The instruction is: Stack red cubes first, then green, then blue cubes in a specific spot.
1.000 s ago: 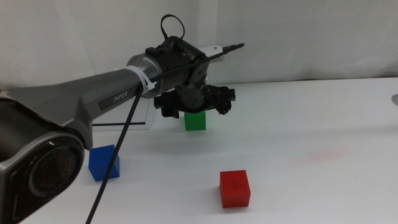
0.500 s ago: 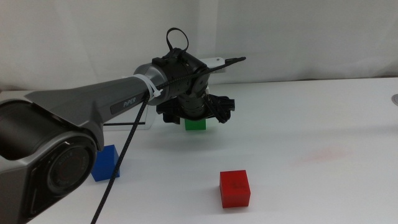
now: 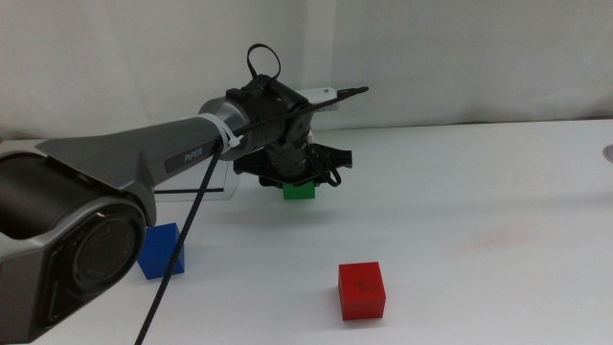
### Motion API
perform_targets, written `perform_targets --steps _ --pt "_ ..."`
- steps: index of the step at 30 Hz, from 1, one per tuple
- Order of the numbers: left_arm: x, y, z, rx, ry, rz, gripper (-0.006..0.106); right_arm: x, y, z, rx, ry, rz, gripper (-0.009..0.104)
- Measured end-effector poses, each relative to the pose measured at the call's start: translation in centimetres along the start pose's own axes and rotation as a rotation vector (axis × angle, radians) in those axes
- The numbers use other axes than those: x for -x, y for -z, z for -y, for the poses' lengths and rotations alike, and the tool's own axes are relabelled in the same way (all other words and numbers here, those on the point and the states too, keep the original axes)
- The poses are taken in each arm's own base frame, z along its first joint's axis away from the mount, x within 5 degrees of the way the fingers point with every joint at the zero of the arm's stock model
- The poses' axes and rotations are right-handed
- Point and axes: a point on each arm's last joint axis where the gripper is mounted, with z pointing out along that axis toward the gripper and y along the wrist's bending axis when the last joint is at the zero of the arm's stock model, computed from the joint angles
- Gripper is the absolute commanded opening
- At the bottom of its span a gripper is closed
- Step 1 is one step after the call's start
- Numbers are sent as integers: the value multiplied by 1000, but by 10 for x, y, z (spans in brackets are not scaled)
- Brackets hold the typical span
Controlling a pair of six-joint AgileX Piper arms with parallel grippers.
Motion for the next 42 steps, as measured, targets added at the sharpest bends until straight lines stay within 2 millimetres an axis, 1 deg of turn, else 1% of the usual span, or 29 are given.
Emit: perform_targets --steps 4,7,10,13,16,19,20,25,28,33,38,42 --pt "2 -1 -4 4 17 1 -3 0 0 0 0 0 2 -3" --pt "3 -1 -6 6 22 1 -3 0 0 0 0 -5 2 -3" --pt "5 4 -6 3 24 8 -3 0 0 0 0 -5 2 -3" --pt "11 23 -7 -3 20 32 -3 0 0 0 0 -5 2 -3" --pt "13 53 -4 15 -7 49 -3 0 0 0 0 -5 2 -3" --pt "9 84 3 50 -57 61 -3 0 0 0 0 -5 2 -3" --pt "5 96 8 70 -84 66 -3 0 0 0 0 -5 2 -3" --pt "-14 136 32 96 -161 81 -3 0 0 0 0 -5 2 -3" --pt "-25 152 41 94 -167 68 -3 0 0 0 0 -5 2 -3" --pt "-45 182 53 58 -125 47 -3 0 0 0 1 -6 2 -3" --pt "-77 203 65 36 -101 49 -3 0 0 0 2 -34 2 -3" --pt "-107 209 79 41 -87 44 -3 0 0 0 2 -34 2 -3"
